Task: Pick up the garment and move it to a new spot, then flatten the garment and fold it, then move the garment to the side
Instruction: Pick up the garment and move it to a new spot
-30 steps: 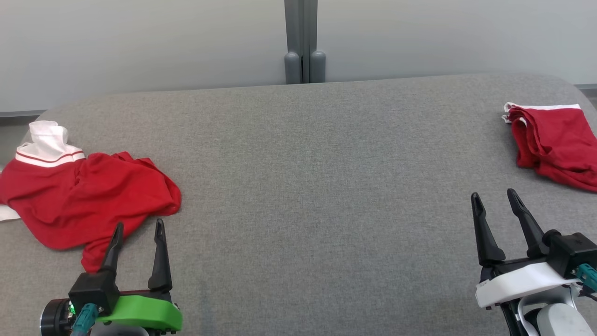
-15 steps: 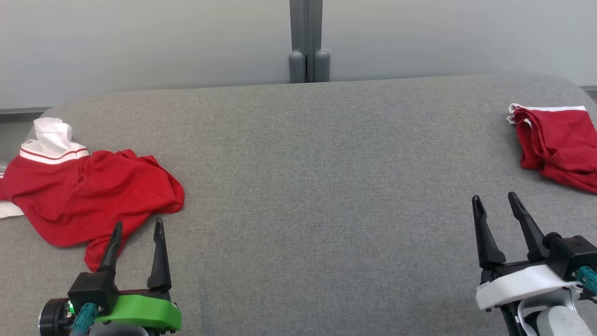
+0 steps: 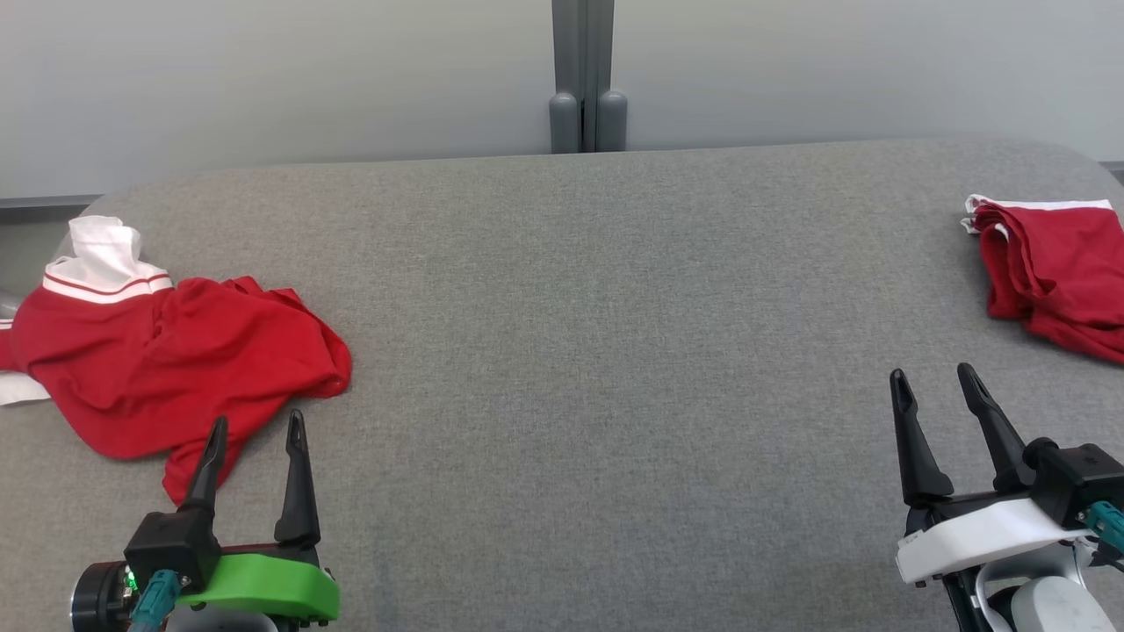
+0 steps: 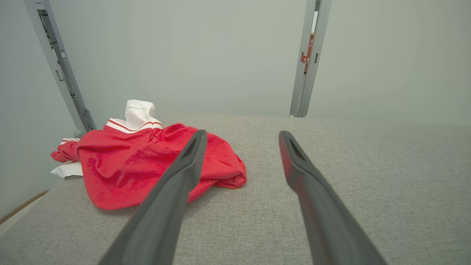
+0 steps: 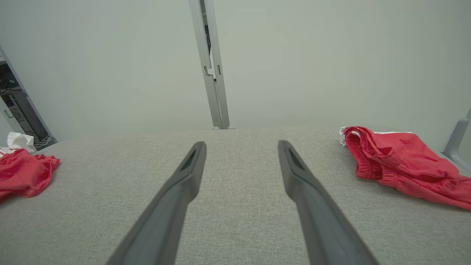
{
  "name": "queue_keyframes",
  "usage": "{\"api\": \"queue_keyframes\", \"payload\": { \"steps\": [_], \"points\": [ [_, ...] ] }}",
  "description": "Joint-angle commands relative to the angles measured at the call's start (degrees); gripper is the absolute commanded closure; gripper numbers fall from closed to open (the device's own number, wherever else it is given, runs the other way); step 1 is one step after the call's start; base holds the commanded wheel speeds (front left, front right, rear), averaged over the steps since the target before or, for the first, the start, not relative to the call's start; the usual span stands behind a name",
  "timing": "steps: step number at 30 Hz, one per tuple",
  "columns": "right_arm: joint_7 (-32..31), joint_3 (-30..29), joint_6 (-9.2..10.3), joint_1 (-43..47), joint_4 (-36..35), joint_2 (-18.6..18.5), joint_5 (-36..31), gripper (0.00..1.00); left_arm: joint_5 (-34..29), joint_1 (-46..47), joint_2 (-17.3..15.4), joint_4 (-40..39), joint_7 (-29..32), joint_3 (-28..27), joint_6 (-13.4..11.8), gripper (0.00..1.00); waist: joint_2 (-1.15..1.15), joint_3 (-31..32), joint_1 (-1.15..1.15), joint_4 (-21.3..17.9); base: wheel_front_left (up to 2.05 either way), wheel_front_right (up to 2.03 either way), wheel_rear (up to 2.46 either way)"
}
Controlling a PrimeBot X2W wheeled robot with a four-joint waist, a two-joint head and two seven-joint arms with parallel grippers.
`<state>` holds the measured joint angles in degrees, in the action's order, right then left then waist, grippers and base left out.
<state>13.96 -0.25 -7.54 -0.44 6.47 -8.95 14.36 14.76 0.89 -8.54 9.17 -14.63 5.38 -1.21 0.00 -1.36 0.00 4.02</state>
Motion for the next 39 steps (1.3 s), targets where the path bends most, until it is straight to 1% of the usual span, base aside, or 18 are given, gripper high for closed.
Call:
{"api": "queue_keyframes", "payload": {
  "steps": [1,9,15,33,39],
  "points": [
    [0.0,0.0,0.11,0.4,0.1,0.0,0.2,0.00,0.4,-0.1,-0.6,-0.2,0.0,-0.1,-0.2,0.00,0.00,0.0,0.00,0.1,0.00,0.00,0.00],
    [0.0,0.3,0.11,0.7,0.2,0.5,0.2,0.00,0.8,0.2,-0.8,-0.2,-0.1,0.0,-0.4,0.00,0.00,-0.2,0.00,1.2,0.00,0.00,0.00],
    [0.2,0.3,0.11,0.8,0.3,0.6,0.5,0.00,1.0,0.8,-0.9,-0.3,0.0,0.0,-0.8,0.00,0.00,-0.5,0.00,4.0,0.00,0.00,0.00],
    [0.3,0.6,0.11,1.0,1.3,0.6,0.9,0.00,1.9,-1.4,-2.3,-1.9,0.3,-1.5,-2.4,0.00,0.00,-1.5,0.00,17.4,0.00,0.00,0.00],
    [0.4,0.9,0.11,0.6,1.5,0.4,0.9,0.00,2.4,-1.9,-2.6,-2.3,0.4,-1.9,-2.8,0.00,0.00,-1.9,0.00,21.1,0.00,0.00,0.00]
  ]
}}
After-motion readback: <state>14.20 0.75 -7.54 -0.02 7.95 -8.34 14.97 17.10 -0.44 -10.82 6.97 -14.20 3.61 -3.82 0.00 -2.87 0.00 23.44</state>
